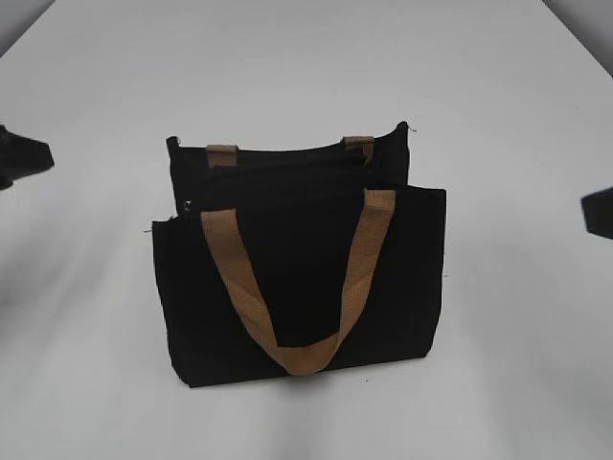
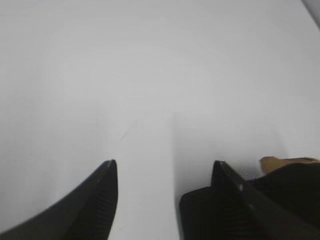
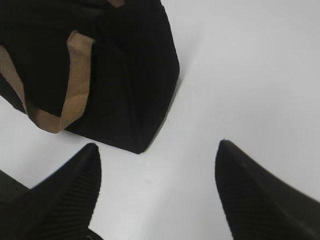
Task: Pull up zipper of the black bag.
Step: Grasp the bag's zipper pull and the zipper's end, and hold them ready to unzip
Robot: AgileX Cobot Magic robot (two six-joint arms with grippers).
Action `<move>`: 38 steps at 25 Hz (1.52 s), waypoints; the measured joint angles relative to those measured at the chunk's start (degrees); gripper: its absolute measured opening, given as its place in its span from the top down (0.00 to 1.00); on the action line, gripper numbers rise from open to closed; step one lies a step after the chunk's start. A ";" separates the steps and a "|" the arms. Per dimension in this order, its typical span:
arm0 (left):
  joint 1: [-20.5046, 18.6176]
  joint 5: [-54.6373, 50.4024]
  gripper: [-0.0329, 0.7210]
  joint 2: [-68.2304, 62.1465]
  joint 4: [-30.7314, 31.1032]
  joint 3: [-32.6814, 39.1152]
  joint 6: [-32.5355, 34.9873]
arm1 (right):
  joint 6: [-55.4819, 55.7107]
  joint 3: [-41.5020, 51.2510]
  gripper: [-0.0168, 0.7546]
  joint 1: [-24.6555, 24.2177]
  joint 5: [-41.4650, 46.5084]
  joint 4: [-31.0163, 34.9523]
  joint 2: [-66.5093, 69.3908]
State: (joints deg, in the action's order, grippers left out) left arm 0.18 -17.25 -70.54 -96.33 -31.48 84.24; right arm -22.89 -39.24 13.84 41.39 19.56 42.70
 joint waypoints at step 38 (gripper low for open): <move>24.34 52.30 0.51 3.39 76.61 21.74 -72.45 | -3.43 -4.61 0.27 6.24 -2.87 -0.02 14.33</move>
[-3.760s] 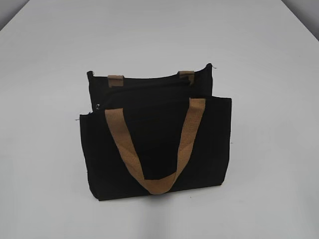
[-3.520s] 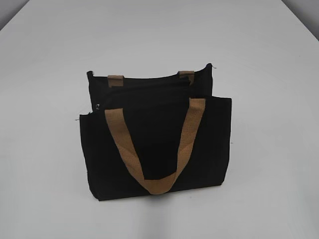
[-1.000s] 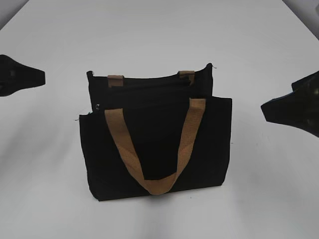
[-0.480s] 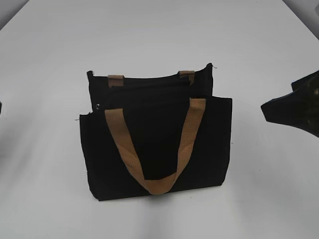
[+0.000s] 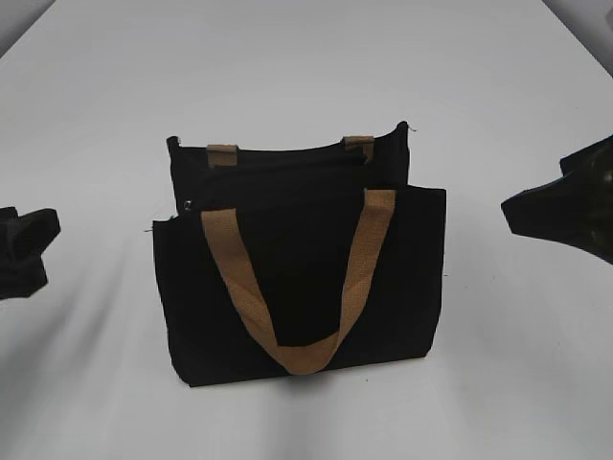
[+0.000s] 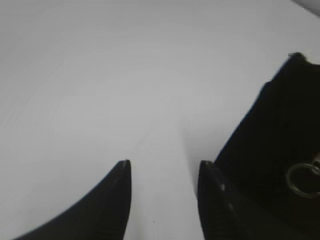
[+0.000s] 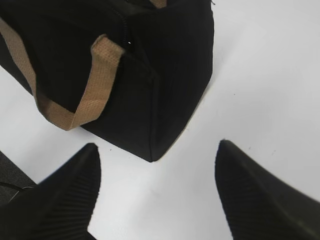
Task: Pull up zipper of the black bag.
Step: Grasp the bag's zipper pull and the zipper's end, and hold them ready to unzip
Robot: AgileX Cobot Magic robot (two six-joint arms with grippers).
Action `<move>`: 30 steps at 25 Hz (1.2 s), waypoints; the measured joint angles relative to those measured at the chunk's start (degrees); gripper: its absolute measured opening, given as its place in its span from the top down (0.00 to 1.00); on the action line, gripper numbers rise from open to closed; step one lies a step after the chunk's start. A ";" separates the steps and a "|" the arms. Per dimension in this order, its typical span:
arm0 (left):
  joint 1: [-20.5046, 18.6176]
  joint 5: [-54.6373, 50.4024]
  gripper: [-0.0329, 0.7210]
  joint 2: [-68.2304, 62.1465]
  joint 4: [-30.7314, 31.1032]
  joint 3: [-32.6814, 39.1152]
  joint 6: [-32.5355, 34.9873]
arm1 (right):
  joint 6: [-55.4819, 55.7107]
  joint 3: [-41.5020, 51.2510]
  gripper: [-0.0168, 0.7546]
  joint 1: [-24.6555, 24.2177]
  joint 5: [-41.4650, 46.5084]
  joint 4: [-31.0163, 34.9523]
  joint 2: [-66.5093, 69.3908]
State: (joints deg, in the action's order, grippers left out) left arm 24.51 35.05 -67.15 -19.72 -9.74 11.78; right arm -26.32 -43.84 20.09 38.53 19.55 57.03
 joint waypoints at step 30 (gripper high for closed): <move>5.65 34.02 0.41 -38.93 26.15 -4.38 -11.20 | -0.42 0.00 0.27 0.00 -0.39 0.00 0.25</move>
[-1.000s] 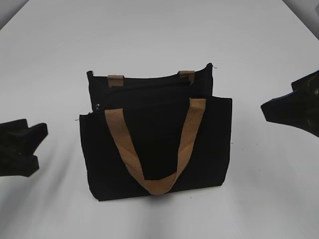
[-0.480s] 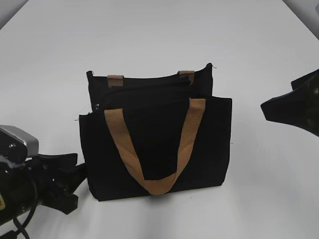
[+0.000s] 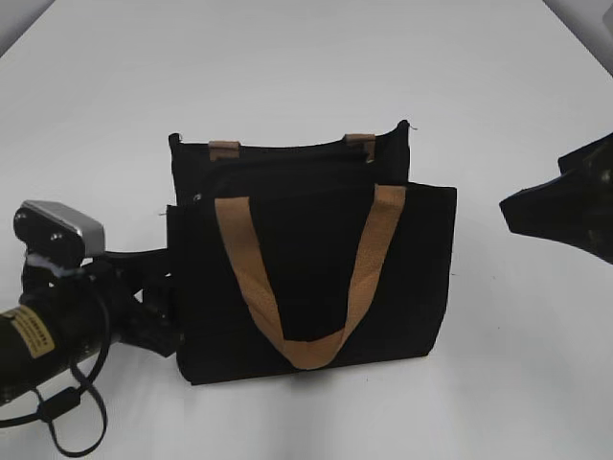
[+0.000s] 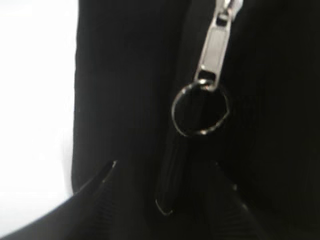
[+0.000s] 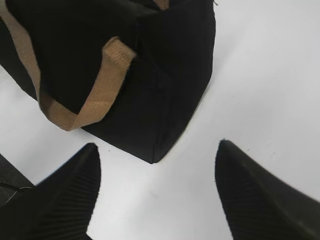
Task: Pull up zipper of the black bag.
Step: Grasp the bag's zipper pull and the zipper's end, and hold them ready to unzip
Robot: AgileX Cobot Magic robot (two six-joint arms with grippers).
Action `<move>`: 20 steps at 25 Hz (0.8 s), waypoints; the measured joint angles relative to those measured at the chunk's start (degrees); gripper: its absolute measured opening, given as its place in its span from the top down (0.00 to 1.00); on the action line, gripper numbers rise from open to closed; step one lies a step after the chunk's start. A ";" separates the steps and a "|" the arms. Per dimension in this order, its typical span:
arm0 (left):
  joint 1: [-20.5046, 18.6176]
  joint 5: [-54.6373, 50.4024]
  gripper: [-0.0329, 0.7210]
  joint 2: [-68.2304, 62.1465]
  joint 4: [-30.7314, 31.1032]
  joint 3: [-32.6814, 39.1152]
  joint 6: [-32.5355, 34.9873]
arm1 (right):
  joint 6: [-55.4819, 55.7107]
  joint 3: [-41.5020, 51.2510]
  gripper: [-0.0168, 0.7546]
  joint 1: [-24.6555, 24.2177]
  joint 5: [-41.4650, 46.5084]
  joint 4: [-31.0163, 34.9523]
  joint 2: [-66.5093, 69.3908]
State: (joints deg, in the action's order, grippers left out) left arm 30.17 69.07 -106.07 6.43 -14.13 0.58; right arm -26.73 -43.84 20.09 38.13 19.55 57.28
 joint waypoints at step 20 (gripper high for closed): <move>0.00 0.52 0.95 5.19 -4.40 2.78 0.12 | -23.10 -7.50 0.27 5.28 0.43 16.80 3.25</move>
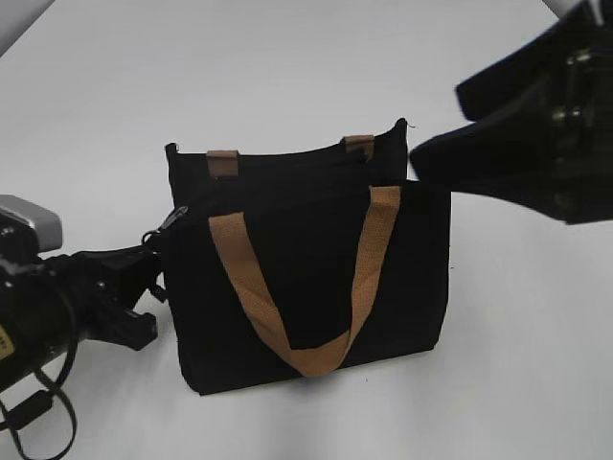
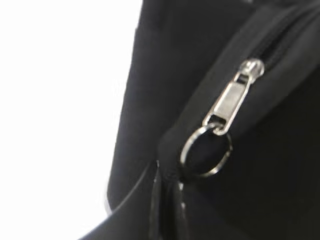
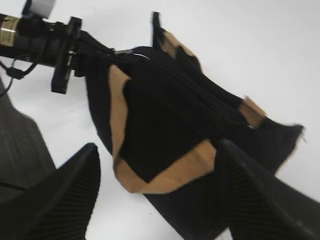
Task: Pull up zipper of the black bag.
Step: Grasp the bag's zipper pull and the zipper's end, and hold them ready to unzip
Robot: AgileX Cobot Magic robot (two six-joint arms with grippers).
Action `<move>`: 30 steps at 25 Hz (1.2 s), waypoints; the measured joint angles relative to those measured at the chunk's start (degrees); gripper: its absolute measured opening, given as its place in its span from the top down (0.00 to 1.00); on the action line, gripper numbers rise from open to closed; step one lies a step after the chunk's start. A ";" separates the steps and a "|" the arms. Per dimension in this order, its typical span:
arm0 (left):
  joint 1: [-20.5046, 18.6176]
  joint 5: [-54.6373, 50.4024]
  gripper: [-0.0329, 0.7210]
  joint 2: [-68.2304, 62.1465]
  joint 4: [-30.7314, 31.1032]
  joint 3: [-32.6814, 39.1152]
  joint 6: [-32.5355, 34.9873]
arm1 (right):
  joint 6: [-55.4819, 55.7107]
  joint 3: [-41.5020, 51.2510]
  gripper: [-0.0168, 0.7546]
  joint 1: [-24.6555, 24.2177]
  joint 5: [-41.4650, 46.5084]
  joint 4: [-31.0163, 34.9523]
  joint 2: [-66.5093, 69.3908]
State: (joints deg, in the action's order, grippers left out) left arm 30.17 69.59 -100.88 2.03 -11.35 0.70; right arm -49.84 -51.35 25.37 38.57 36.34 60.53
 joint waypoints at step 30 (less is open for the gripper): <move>0.00 -1.39 0.96 27.02 -0.35 3.47 0.23 | -9.50 -27.17 0.61 18.23 -0.84 2.27 40.49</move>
State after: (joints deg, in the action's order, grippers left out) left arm 30.17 68.20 -73.87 1.68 -7.88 0.93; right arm -59.34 -78.52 43.60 37.73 38.61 101.02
